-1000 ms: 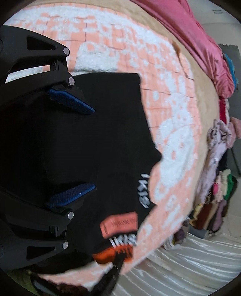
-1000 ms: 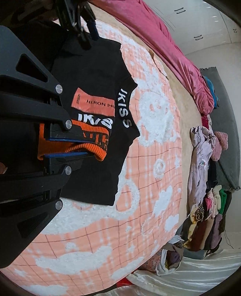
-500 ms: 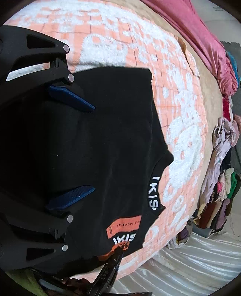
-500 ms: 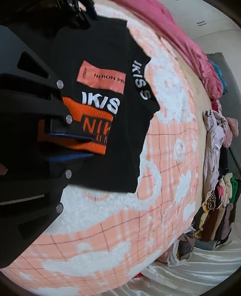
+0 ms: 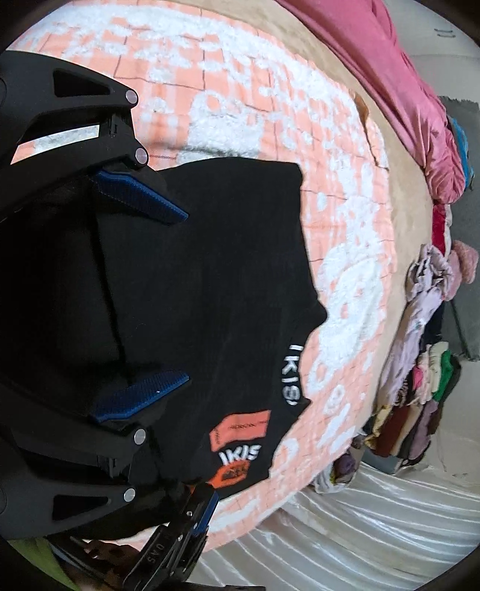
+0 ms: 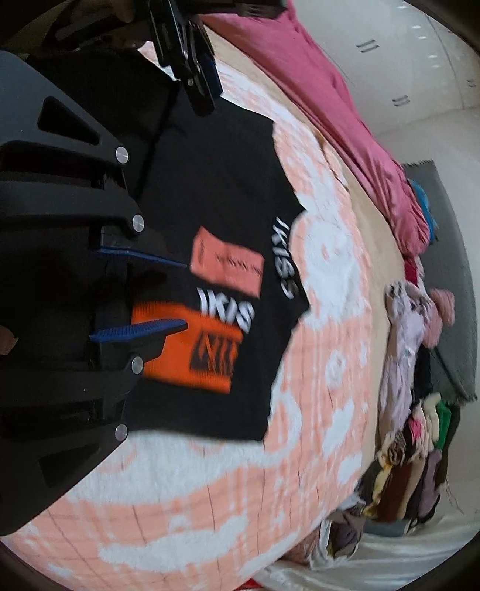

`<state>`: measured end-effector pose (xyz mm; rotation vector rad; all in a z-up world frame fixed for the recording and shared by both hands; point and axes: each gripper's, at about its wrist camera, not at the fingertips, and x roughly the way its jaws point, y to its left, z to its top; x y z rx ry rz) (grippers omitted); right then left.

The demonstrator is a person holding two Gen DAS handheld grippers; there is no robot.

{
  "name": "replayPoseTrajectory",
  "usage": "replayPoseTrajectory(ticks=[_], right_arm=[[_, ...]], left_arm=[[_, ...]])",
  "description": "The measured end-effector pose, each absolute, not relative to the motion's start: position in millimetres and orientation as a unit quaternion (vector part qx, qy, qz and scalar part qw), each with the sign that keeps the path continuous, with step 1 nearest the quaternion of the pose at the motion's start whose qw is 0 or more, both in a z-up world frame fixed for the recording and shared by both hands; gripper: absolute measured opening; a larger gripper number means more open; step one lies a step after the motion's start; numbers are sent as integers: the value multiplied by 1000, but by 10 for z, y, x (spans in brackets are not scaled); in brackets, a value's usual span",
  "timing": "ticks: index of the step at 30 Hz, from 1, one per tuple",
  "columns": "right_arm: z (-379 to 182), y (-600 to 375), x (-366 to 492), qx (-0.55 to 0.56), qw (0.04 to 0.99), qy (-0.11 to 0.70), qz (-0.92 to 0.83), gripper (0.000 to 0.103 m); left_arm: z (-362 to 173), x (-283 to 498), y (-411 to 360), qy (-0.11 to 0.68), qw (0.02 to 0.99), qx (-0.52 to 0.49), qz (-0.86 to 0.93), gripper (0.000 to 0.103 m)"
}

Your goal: Fold small clothes

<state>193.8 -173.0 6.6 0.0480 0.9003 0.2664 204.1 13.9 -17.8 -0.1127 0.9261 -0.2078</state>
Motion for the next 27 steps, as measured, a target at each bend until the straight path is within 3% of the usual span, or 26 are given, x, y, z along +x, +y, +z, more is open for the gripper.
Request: replayPoseTrajectory(ticks=[9, 13, 16, 19, 23, 27], right_arm=[[-179, -1732, 1999, 35, 877, 469, 100, 34], [-80, -1790, 1895, 53, 881, 459, 106, 52], [16, -1839, 1803, 59, 886, 448, 107, 55], [107, -1911, 1702, 73, 889, 438, 108, 69], [242, -1984, 1553, 79, 896, 424, 104, 79], [379, -2057, 1368, 84, 902, 410, 104, 83]], left_arm=[[-397, 2089, 196, 464, 879, -54, -90, 75], [-263, 1997, 257, 455, 883, -69, -96, 75], [-152, 1904, 312, 444, 887, -76, -98, 79], [-32, 1764, 397, 431, 895, -76, -88, 84], [70, 1617, 519, 424, 898, -83, -77, 92], [145, 1466, 635, 420, 901, -81, -70, 93]])
